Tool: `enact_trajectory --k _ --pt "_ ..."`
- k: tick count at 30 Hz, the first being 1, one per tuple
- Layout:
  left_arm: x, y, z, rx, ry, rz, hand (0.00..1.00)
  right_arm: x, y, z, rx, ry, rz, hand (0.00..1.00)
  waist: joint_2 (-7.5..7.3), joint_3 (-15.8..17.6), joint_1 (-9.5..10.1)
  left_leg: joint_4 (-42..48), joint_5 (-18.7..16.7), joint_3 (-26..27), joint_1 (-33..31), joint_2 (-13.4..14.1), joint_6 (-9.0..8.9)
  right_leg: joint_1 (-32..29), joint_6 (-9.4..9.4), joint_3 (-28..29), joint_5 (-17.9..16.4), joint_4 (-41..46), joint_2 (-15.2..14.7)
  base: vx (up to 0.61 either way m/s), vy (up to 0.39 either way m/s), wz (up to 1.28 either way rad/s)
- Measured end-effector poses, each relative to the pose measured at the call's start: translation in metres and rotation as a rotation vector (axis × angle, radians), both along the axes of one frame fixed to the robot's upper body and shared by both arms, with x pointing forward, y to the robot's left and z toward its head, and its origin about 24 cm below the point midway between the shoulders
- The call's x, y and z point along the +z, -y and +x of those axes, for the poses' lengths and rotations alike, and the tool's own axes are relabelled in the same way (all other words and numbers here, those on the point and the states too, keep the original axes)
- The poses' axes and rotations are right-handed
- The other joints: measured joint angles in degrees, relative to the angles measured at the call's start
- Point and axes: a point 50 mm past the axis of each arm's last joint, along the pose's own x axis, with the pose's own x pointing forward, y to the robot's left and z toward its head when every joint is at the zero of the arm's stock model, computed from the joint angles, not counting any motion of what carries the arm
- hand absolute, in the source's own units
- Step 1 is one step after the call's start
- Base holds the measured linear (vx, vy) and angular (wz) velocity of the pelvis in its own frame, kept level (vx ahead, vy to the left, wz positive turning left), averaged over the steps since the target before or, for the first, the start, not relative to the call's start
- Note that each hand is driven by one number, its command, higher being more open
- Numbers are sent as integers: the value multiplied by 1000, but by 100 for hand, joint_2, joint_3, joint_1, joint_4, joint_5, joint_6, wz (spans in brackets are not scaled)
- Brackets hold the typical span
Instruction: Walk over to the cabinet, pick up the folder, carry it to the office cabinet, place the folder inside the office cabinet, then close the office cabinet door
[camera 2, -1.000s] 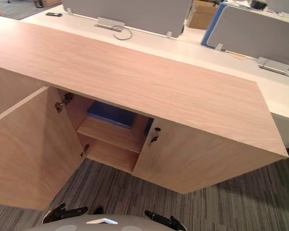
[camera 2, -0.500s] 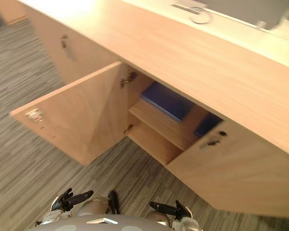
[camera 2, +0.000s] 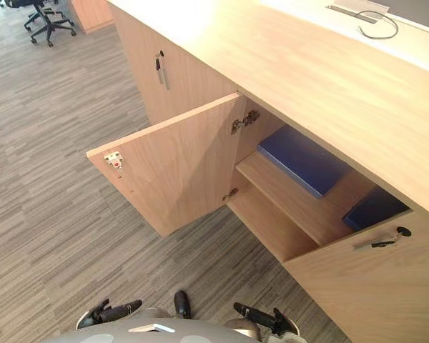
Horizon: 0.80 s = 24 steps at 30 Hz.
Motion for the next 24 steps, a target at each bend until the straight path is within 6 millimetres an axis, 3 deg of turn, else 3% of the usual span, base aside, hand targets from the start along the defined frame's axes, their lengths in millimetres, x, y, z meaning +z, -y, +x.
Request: enact_trajectory --k 2,3,4,6,8,11,13,17,19,21,24 --pt "3 -16 -2 82 11 14 100 0 2 -5 -38 -5 9 100 -30 -23 -5 -2 -5 -21 40 -1 -5 1 -103 2 -67 65 13 -14 -92 0" --pt "30 -81 16 171 115 188 100 0 5 -16 -66 -21 29 100 -229 -17 2 -3 -15 -4 4 -41 0 -11 -267 47 -268 -32 30 14 -160 1" --pt "46 -99 37 157 194 290 100 1 10 -24 -80 -36 17 100 -253 -42 19 -3 -23 -22 -62 -42 13 -13 -298 43 -286 -39 42 31 -134 1" --pt "64 -106 63 126 295 378 100 3 19 -30 -101 -45 -4 100 -232 -46 31 -4 3 -56 -104 -59 -9 -41 -326 35 -301 -45 41 39 -50 7" --pt "84 -101 93 107 437 418 100 6 27 -38 -134 -57 -25 100 -161 -97 16 -4 18 -85 -168 -91 0 -94 -353 23 -316 -62 33 93 -25 10" --pt "117 -97 123 81 601 508 100 8 32 -46 -173 -71 -27 100 -175 -143 10 0 34 -55 -161 -96 76 -81 -344 46 -309 -146 59 121 -39 -2" --pt "128 -106 133 107 631 560 100 8 33 -47 -195 -65 -26 100 -209 -176 5 5 38 -15 -142 -83 83 -87 -333 122 -302 -161 73 118 -59 -12" --pt "184 -133 161 103 752 769 100 9 35 -53 -271 -48 -20 100 -392 -296 -17 28 35 46 -101 -15 86 -86 -287 180 -249 -163 130 140 -77 -1" --pt "209 -145 170 79 798 856 100 10 37 -54 -300 -32 -20 100 -430 -374 0 29 34 94 -18 44 86 -65 -369 325 -175 -153 192 128 -62 -7" --pt "222 -152 176 87 826 894 100 9 35 -51 -314 -18 -11 100 -424 -450 35 29 34 126 38 83 85 -36 -342 402 -91 -152 227 101 -54 -13" --pt "229 -151 185 103 851 909 100 4 17 -27 -225 23 24 100 -367 -483 22 31 35 137 74 143 84 -37 -348 468 -81 -139 252 63 -65 -8"
